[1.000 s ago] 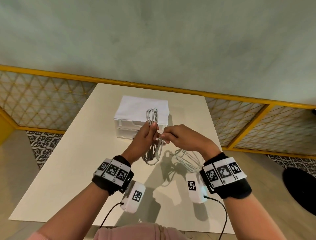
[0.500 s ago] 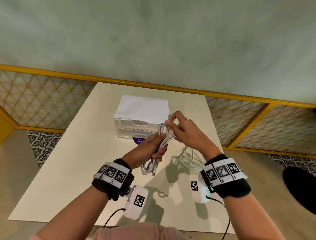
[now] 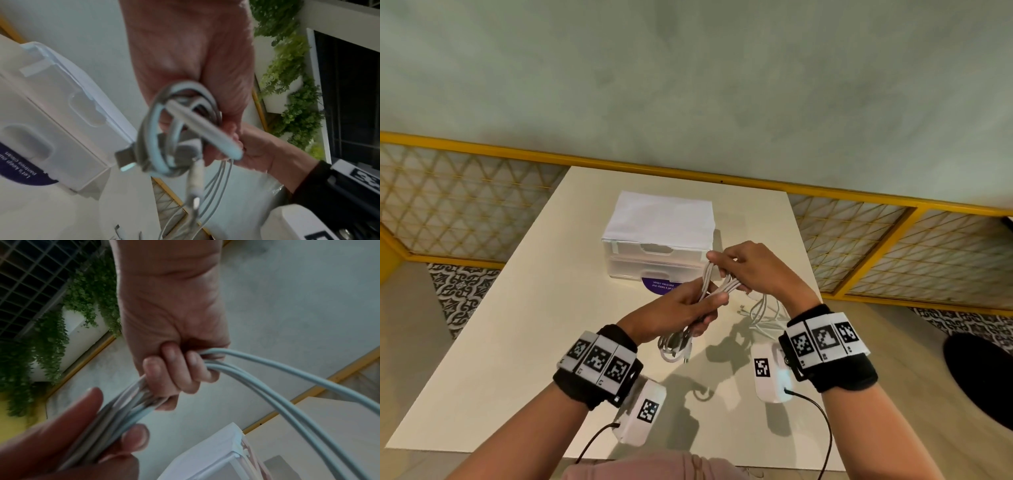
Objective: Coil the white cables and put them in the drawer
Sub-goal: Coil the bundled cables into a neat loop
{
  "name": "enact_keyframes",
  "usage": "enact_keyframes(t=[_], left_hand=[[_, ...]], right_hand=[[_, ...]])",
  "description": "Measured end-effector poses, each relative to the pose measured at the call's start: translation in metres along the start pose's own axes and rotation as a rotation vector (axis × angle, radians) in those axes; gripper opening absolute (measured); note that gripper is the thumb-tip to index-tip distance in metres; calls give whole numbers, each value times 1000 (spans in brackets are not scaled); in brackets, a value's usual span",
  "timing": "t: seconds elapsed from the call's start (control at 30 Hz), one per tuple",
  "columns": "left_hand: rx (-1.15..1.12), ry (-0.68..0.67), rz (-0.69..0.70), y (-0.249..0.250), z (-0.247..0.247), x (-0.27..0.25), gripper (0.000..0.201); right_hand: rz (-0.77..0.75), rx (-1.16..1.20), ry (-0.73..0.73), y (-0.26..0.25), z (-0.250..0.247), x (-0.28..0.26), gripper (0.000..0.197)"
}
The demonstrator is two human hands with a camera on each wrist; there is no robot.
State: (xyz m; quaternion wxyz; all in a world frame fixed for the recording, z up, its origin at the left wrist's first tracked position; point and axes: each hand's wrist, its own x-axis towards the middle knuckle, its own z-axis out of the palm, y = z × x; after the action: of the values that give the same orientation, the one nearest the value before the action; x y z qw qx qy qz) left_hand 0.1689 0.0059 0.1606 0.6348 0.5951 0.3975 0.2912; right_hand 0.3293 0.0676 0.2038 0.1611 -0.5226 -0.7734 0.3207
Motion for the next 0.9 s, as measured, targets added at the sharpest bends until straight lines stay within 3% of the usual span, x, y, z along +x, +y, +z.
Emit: enact_keyframes(t=[0.1,0.33,0.43,0.5,0.57,0.67,0.8,0.83,0.9], left_hand=[[-120,62,0,-7,-1,1,32],[-376,58,-22,-17,9,2,33],[-334,162,-7,-14,0,3,33],[-331,234,-4,-14,-14,2,34],[-250,242,-31,-16,-26,-2,35],[19,211,-146,-23,-26,-3,43],[214,197,-237,-23,-11,1,66],[246,179,-223,-22,-8,0,63],[352,139,-152,-20,-5,-2,37]], right_hand=[[14,45,89,-1,2,4,45],[6,132,165,4,12,8,42],[51,214,73,11,11,4,49],[87,206,-98,21,8,-1,58],[57,185,-207,28,6,-6,54],[-73,49,-133,24,9,-7,40],[-188,-32,-61,5,14,2,38],[-189,-33,-49,3,14,4,38],[-178,-14,-35,3,13,6,40]])
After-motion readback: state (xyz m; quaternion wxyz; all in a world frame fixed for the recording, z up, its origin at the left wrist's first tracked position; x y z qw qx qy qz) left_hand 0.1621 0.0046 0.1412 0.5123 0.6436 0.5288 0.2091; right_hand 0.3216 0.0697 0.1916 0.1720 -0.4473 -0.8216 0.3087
